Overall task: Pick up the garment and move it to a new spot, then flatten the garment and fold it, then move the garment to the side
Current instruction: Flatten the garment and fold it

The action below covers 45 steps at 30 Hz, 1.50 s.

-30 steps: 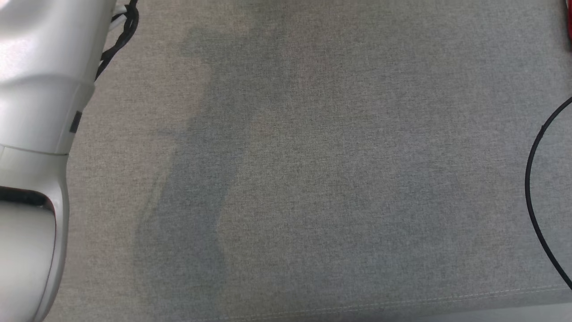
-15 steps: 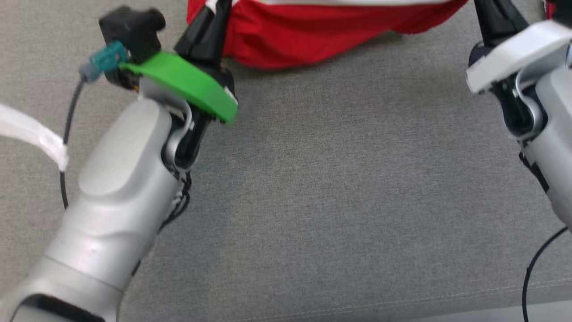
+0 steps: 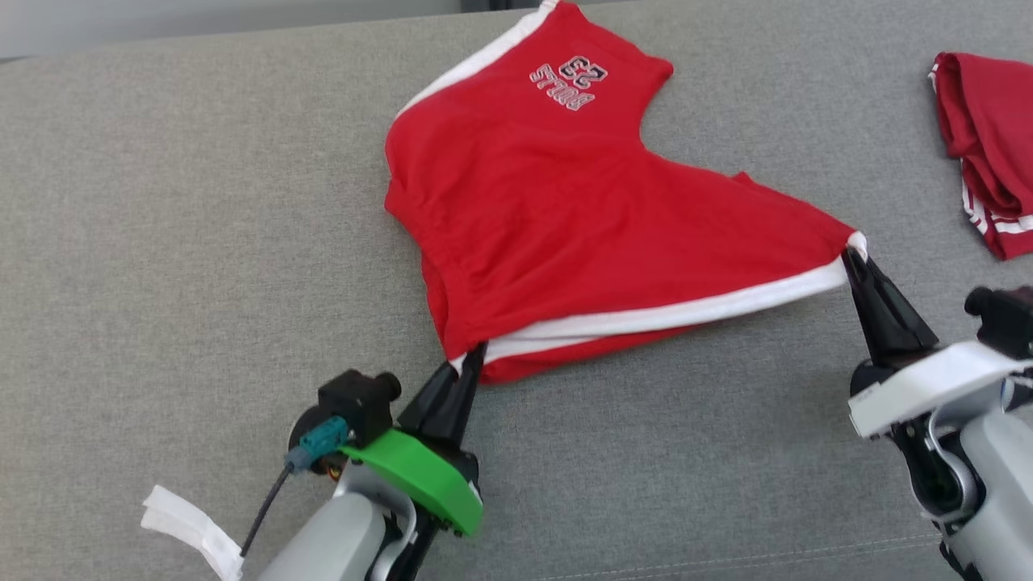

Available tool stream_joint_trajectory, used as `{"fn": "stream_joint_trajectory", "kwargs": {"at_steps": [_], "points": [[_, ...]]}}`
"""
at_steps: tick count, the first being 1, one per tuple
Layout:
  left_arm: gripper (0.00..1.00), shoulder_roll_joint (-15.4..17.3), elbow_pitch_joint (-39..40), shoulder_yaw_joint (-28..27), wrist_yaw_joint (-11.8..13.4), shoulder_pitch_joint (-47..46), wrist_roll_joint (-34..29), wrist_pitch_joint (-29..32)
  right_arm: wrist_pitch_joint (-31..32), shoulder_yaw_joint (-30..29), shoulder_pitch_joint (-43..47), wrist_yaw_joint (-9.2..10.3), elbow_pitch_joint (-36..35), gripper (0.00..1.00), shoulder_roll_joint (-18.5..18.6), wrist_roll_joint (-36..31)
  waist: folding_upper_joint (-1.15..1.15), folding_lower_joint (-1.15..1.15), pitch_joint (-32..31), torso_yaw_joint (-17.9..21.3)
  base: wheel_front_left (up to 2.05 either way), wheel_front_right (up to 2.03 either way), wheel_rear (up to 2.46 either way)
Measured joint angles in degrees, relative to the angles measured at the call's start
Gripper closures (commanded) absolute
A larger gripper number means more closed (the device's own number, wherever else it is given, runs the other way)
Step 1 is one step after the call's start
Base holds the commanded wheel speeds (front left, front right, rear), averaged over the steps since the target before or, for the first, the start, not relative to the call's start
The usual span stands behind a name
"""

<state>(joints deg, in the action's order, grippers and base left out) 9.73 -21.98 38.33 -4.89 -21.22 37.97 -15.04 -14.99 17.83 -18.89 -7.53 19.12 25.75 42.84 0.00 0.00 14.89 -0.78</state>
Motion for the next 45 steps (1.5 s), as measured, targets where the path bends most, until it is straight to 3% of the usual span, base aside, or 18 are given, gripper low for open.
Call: {"fn": "stream_joint_trajectory", "kwargs": {"at_steps": [5,13,21,25,32,38,45], "points": [[1.0,0.24,0.31,1.49,-0.1,4.72,-1.0,0.0,0.62,-4.23,9.62,0.01,-4.35,1.0,-2.0,-0.76,0.0,0.0,-2.35,-0.41,0.0,0.0,0.0],[1.0,2.71,2.89,3.03,0.37,9.46,-2.32,0.34,3.31,-12.29,23.08,0.01,-13.76,1.0,-8.59,-4.45,0.0,0.0,-4.13,-0.91,0.0,0.0,0.0],[1.0,1.8,4.39,3.87,0.45,9.39,-2.48,0.43,6.47,-18.46,24.4,0.01,-17.62,1.0,-12.65,-8.6,0.0,0.0,-4.34,-1.96,0.0,0.0,0.0],[1.0,1.14,4.55,3.46,0.35,7.1,-2.66,0.42,7.94,-19.17,20.4,0.01,-17.86,1.0,-11.63,-10.39,0.0,0.0,-4.22,-3.04,0.0,0.0,0.0],[1.0,-1.83,2.91,2.29,-0.47,0.87,-2.64,0.32,10.96,-18.02,8.61,0.01,-14.28,1.0,-6.45,-11.87,0.0,0.0,-3.15,-6.4,0.0,0.0,0.0],[1.0,-4.75,-1.25,1.92,-1.44,-6.08,-1.69,0.25,13.39,-14.14,-4.82,0.01,-7.05,1.0,-1.48,-12.87,0.0,0.0,-0.55,-9.43,0.0,0.0,0.0],[1.0,-6.58,-6.11,1.59,-2.12,-12.91,0.81,0.07,15.22,-8.01,-19.67,0.01,3.54,1.0,1.1,-13.34,0.0,0.0,3.35,-12.68,0.0,0.0,0.0]]}}
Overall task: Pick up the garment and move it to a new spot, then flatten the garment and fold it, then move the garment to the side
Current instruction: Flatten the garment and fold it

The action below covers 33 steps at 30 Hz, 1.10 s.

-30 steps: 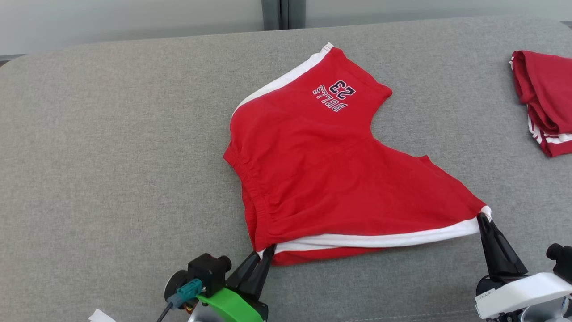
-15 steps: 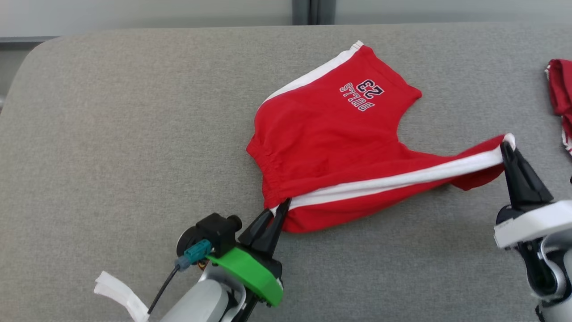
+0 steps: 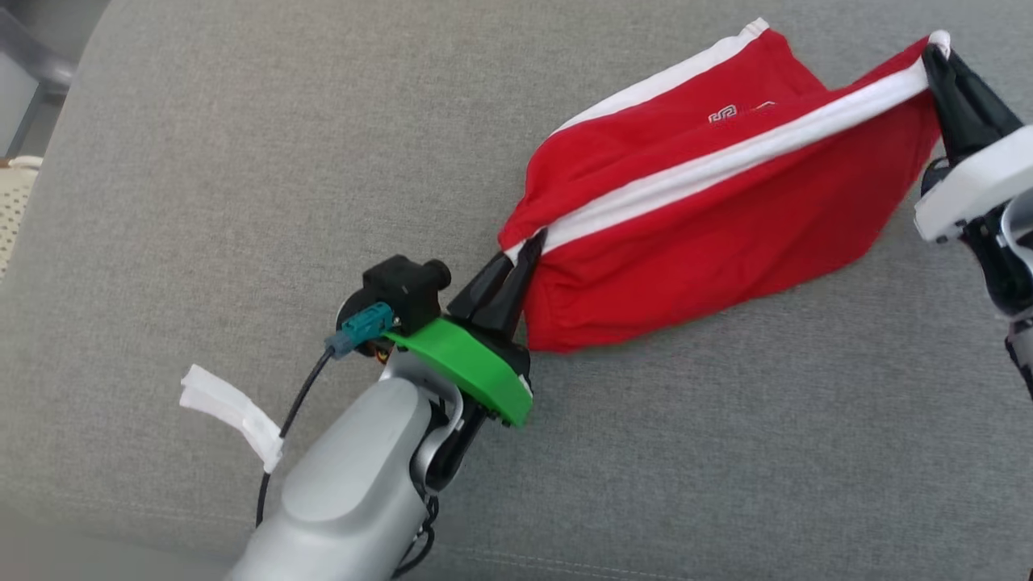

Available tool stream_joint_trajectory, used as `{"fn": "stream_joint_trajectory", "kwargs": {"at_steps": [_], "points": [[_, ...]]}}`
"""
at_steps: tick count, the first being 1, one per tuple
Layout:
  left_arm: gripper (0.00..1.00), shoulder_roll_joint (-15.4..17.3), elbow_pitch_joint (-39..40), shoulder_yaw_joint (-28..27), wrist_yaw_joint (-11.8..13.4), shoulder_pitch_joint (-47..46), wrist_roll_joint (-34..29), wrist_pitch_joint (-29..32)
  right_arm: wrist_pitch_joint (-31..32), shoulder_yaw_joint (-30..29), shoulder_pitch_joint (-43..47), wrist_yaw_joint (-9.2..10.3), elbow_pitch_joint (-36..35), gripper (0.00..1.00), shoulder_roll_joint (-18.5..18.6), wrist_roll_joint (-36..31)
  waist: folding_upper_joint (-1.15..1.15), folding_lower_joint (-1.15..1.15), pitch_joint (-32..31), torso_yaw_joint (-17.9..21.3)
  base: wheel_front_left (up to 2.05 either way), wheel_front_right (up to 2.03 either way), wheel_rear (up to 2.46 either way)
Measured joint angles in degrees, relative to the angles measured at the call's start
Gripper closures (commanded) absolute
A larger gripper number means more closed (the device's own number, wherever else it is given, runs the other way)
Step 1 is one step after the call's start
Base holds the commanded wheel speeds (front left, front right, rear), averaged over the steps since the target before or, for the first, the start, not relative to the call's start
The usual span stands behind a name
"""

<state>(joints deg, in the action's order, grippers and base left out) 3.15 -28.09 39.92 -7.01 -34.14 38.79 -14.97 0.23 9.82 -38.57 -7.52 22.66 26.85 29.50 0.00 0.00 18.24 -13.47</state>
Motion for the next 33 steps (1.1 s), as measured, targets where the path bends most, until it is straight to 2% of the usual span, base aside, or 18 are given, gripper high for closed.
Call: {"fn": "stream_joint_trajectory", "kwargs": {"at_steps": [8,16,17,18,19,25,33], "points": [[1.0,-0.19,-1.64,2.37,-0.13,-7.48,5.0,-0.07,0.08,5.95,-14.21,0.0,12.78,1.0,0.75,-0.19,0.0,0.0,4.7,-3.18,0.0,0.0,0.0],[1.0,-0.24,-3.19,4.87,-0.03,-13.56,9.92,-0.07,-1.75,11.44,-23.51,0.0,24.29,1.0,-1.01,-0.7,0.0,0.0,9.06,-4.97,0.0,0.0,0.0],[0.68,-0.24,-3.45,5.24,0.05,-13.82,9.92,-0.07,-2.16,11.94,-24.01,-0.01,25.39,0.75,-1.27,-0.64,0.0,0.0,9.37,-5.05,0.0,0.0,0.0],[0.11,-0.25,-3.48,5.42,0.34,-13.97,9.81,-0.07,-2.76,12.29,-24.64,0.0,26.6,0.42,-1.47,-0.38,0.0,0.0,9.68,-5.12,0.0,0.0,0.0],[0.0,-0.24,-3.45,5.37,0.49,-14.09,9.65,-0.07,-3.44,12.73,-25.26,0.0,27.81,0.0,-1.54,-0.2,0.0,0.0,9.88,-5.16,0.0,0.0,0.0],[0.0,-0.29,-1.58,4.49,1.55,-13.16,7.31,-0.07,-7.15,15.44,-25.45,0.0,31.61,0.0,-1.49,2.67,0.0,0.0,8.52,-4.99,0.0,0.0,0.0],[0.0,-0.3,0.27,1.81,2.99,-7.3,-0.04,-0.07,-9.7,19.54,-21.63,0.0,33.83,0.0,1.51,7.33,0.0,0.0,4.7,-4.94,0.0,0.0,0.0]]}}
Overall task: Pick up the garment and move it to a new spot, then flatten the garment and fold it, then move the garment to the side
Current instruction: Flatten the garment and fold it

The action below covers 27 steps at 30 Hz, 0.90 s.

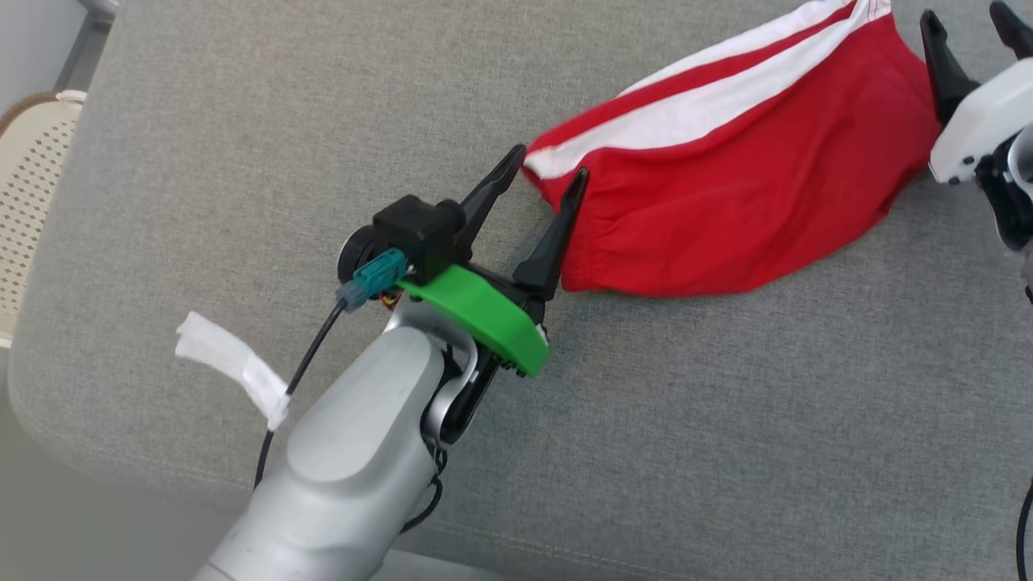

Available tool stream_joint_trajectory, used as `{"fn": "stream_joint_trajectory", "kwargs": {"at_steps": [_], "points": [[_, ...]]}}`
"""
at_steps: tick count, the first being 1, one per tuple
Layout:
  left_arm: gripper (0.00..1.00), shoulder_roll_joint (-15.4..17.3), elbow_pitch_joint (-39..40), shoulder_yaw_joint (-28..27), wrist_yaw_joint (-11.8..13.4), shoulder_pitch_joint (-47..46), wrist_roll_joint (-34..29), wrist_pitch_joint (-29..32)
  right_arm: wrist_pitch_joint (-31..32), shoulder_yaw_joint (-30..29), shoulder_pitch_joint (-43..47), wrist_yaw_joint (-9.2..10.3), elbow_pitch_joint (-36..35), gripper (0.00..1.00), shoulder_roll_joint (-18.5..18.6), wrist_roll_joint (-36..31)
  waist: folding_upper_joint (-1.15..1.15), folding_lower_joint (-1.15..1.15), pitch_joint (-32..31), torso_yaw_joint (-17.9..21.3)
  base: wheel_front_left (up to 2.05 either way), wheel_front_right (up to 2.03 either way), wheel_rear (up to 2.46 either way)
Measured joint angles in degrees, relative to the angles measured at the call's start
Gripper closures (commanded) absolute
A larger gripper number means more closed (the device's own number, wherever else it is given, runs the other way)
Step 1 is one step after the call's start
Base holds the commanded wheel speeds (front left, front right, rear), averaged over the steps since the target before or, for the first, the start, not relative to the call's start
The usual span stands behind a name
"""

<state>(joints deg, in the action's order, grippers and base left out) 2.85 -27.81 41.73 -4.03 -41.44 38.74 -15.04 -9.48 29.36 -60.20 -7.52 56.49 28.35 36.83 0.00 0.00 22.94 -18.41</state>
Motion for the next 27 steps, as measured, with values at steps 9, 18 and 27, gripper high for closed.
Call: {"fn": "stream_joint_trajectory", "kwargs": {"at_steps": [9,18,27], "points": [[0.0,1.81,7.09,-10.89,1.35,10.76,-7.45,0.0,0.03,2.85,4.62,0.0,1.8,0.0,1.66,4.79,0.0,0.0,-2.7,-1.22,0.0,0.0,0.0],[0.0,1.23,15.3,-24.12,1.97,21.02,-15.14,-0.09,1.03,4.14,5.78,0.0,4.33,0.0,2.77,7.9,0.0,0.0,-1.73,-2.56,0.0,0.0,0.0],[0.0,0.16,18.69,-31.2,0.44,26.12,-18.74,-0.09,4.01,5.0,7.42,0.0,4.23,1.0,2.21,13.25,0.0,0.0,-1.61,-3.04,0.0,0.0,0.0]]}}
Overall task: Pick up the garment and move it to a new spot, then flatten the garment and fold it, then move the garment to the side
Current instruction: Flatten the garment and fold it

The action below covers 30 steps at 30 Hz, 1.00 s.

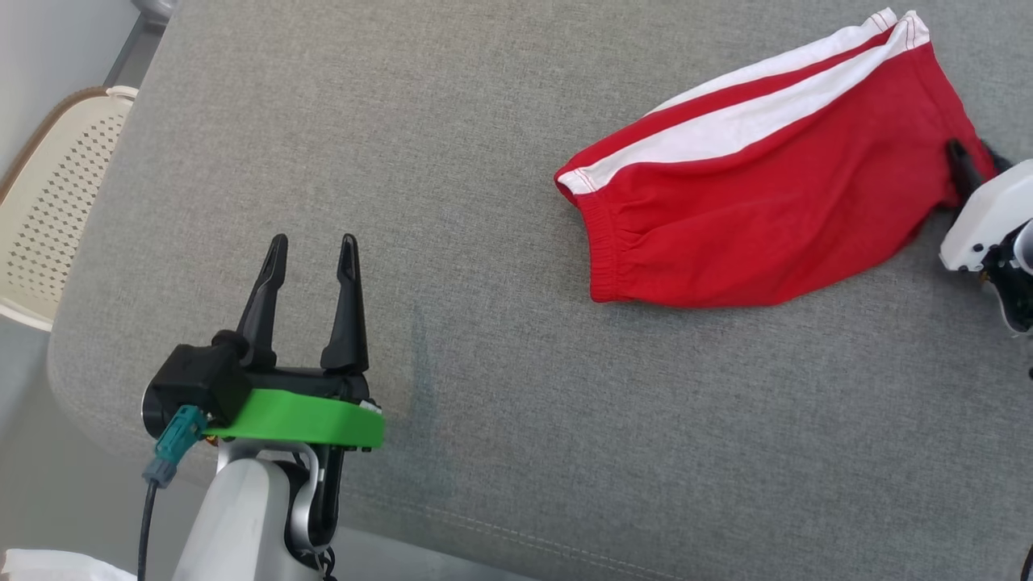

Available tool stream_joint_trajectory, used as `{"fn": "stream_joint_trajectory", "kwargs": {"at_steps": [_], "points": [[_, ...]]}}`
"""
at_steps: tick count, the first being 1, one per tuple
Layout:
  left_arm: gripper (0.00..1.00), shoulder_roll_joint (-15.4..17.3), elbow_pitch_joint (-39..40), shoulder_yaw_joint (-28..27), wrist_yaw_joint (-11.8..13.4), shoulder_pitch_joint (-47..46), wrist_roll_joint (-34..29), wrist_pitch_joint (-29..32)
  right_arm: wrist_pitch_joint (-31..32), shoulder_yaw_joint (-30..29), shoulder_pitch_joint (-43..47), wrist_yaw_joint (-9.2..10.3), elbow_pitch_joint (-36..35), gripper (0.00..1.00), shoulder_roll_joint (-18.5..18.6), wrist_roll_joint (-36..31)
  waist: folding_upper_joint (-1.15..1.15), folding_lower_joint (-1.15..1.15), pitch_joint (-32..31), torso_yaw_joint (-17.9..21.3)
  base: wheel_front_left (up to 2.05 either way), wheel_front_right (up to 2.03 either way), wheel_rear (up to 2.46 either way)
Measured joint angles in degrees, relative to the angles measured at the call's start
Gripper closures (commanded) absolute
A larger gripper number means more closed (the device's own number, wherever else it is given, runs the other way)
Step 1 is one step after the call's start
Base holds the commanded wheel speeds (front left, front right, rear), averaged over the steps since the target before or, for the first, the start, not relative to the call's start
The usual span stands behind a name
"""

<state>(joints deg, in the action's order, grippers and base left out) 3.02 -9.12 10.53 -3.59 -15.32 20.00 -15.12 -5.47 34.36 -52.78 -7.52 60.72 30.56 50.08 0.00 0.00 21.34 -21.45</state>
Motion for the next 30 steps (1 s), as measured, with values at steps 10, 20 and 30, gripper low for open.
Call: {"fn": "stream_joint_trajectory", "kwargs": {"at_steps": [10,20,30], "points": [[0.0,-0.12,-0.07,0.56,0.07,1.5,0.0,0.0,-3.85,0.44,3.8,0.0,-2.34,1.0,-0.46,4.5,0.0,0.0,-2.56,1.38,0.0,0.0,0.0],[0.0,-0.15,-1.4,-3.11,-0.52,4.84,-3.83,0.0,-8.17,0.27,12.84,-0.01,-6.91,1.0,1.96,9.31,0.0,0.0,-7.08,5.47,0.0,0.0,0.0],[0.0,-0.16,-1.96,-5.66,-1.45,6.81,-6.97,0.0,-9.28,-2.94,20.51,0.0,-8.33,1.0,3.68,12.88,0.0,0.0,-11.03,9.8,0.0,0.0,0.0]]}}
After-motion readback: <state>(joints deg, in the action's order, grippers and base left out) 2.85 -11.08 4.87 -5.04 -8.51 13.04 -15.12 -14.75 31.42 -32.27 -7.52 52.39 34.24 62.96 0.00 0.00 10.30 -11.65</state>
